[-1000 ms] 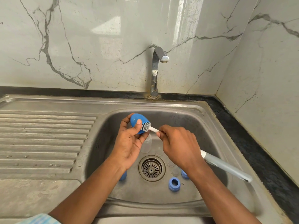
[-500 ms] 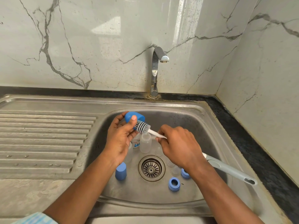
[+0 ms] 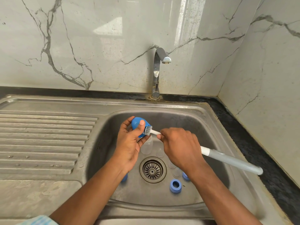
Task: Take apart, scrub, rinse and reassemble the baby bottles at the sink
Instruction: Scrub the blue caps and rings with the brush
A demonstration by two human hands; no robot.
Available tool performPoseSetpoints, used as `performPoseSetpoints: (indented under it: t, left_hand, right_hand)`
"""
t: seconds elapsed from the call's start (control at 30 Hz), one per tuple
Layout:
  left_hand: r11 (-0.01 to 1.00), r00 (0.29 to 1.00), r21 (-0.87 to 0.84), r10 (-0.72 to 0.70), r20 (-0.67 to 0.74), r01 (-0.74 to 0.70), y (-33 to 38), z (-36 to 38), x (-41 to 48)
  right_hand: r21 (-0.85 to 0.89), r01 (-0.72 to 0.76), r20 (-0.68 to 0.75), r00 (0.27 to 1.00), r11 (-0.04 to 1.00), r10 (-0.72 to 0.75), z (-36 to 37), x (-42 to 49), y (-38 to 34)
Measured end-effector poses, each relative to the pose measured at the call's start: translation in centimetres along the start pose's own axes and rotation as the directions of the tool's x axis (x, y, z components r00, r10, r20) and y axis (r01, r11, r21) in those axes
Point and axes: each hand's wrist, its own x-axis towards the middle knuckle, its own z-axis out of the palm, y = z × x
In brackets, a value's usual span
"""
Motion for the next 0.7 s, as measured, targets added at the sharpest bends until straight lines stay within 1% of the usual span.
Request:
performPoseSetpoints:
  t: [0.07,0.17,0.33,0.5,0.6,0.7]
  left_hand:
    - [1.0,0.999,0.022,0.009,-0.04,-0.008,0.4,-0.2,0.3]
    - [0.999,0.998,-0.047,-0.004,-0.059,0.002,1.4,-0.8,0.8]
    - [0.995,0.999,-0.087,-0.039,0.03,0.041,0.9,-0.6,0.4]
    - [0.987,0.994,-0.156,-0.028,0.101,0.044,0.3,0.3,-0.2]
    - [0.983,0.994,-0.174,-0.043,0.1,0.06,0.3,0.3,-0.2]
    - [0.99,0.996,-0.129,-0.04,0.077,0.05,0.4,0.3,-0.1]
  right_hand:
    - [-0.01,0.03,0.048,0.998,1.0,-0.029,-0.1,-0.2,-0.1]
    - [0.03,0.058,0.073,0.995,0.998,-0.06,-0.2,-0.4,0.2]
    - [0.214,0.055,0.019,0.998,0.975,-0.06,-0.1,-0.4,0.1]
    - [0.247,-0.02,-0.076,0.996,0.969,0.04,0.2,0.0,0.2]
    - [0.209,-0.038,-0.063,0.997,0.977,0.052,0.3,0.0,0.1]
    - [0.186,-0.045,-0.056,0.997,0.982,0.057,0.1,0.0,0.2]
